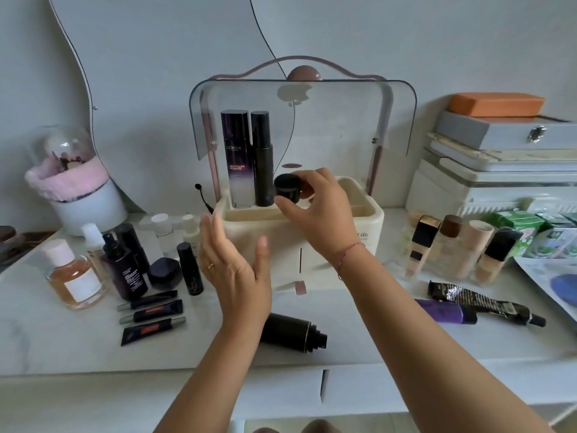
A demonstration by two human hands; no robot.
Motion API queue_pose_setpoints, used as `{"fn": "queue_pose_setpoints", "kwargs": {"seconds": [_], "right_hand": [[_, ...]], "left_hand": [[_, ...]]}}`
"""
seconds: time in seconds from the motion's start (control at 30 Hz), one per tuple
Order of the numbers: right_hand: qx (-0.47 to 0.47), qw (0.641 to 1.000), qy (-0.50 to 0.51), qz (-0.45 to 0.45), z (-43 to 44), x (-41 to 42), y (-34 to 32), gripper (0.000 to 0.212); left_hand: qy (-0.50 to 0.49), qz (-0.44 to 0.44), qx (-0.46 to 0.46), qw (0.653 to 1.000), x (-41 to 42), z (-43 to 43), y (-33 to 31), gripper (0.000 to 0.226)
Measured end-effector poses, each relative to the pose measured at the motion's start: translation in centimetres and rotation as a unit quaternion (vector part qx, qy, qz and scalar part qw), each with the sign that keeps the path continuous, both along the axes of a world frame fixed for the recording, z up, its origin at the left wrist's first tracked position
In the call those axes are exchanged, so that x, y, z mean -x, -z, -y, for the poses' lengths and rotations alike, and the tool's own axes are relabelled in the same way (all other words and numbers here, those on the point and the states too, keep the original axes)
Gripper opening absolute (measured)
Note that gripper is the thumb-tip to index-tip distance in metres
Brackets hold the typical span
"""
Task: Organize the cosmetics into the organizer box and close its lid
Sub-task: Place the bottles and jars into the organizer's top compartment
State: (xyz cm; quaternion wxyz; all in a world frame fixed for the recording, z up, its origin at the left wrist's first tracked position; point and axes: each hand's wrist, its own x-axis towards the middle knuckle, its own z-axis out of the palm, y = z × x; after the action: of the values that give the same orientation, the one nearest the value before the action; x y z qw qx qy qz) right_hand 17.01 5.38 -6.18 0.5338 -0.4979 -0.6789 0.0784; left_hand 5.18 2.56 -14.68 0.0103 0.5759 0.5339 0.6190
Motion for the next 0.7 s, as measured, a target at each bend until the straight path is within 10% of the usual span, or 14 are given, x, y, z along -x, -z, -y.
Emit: {"fn": "queue_pose_setpoints", "kwargs": {"seconds": [0.2, 0.37, 0.7], "right_hand": [[-0.005, 1.0, -0.015, -0.002, 2.6, -0.9, 0.6, 0.036], [0.022, 0.998, -0.055, 0.01, 7.2, -3.1, 3.1, 0.034], [0.213, 0.945, -0.189, -0.162, 9.4, -6.1, 7.6, 0.028]], "left_hand": [[0.037, -0.223, -0.084, 0.97, 2.5, 2.5, 1.4, 0.043], [0.243, -0.368, 0.141, 0.886, 5.0, 3.9, 2.6, 0.067], [0.267, -0.214, 0.183, 0.922, 4.1, 4.5, 2.3, 0.037]]}}
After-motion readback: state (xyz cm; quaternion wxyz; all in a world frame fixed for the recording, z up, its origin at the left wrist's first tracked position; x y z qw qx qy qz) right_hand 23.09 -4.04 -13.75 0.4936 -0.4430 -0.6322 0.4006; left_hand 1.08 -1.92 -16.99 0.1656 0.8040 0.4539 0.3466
